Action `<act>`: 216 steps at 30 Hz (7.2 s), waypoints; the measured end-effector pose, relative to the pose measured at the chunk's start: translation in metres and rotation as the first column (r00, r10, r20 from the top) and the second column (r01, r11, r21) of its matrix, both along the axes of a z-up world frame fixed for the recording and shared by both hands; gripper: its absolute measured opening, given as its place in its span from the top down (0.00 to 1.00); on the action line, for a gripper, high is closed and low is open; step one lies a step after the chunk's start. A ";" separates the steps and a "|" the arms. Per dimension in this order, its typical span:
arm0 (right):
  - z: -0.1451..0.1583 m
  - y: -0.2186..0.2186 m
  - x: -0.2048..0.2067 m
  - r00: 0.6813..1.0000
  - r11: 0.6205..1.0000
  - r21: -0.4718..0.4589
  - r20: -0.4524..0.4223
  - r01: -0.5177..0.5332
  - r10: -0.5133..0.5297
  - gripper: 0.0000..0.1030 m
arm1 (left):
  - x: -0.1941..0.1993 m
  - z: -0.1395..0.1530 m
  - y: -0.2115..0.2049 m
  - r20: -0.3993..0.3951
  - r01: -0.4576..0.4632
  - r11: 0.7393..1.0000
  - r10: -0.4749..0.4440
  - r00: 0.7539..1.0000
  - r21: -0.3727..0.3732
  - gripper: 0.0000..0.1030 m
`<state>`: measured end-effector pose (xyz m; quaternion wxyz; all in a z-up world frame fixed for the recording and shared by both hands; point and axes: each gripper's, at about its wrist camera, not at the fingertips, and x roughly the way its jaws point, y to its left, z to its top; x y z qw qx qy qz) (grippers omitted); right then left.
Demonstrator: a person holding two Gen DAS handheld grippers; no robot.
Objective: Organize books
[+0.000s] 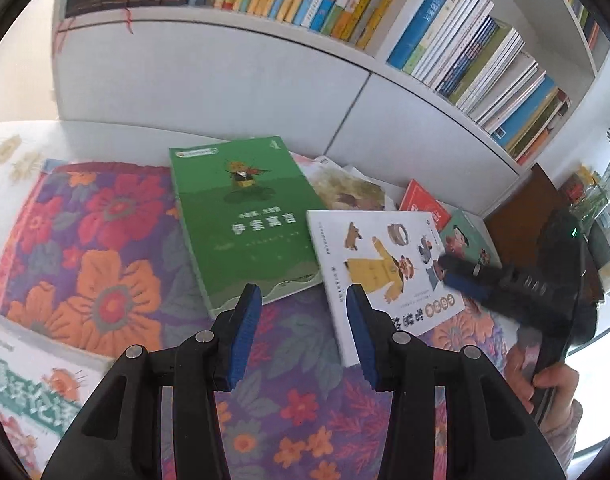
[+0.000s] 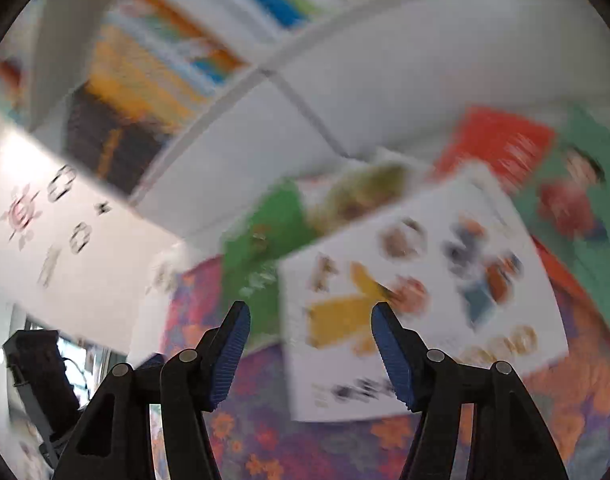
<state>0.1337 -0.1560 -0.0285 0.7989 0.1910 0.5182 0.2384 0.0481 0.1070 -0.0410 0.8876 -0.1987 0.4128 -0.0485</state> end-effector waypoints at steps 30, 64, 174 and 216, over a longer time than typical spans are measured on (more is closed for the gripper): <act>-0.028 -0.124 -0.052 0.997 0.990 -0.143 -0.070 0.003 -0.013 0.40 | 0.036 -0.024 -0.136 -0.048 0.305 0.946 -0.301 0.952 0.108 0.59; -0.045 -0.066 -0.125 0.975 0.971 -0.122 -0.106 -0.206 0.194 0.36 | -0.101 -0.065 -0.123 -0.204 0.286 0.953 -0.262 0.943 0.098 0.58; 0.009 0.022 -0.236 0.922 0.960 0.031 0.291 -0.278 0.257 0.86 | -0.164 -0.002 0.010 0.057 0.148 0.985 -0.154 0.986 0.090 0.82; -0.046 0.257 -0.230 0.896 0.896 0.063 0.098 -0.440 0.433 0.86 | -0.206 -0.052 0.218 -0.094 -0.030 0.975 0.052 0.994 0.219 0.69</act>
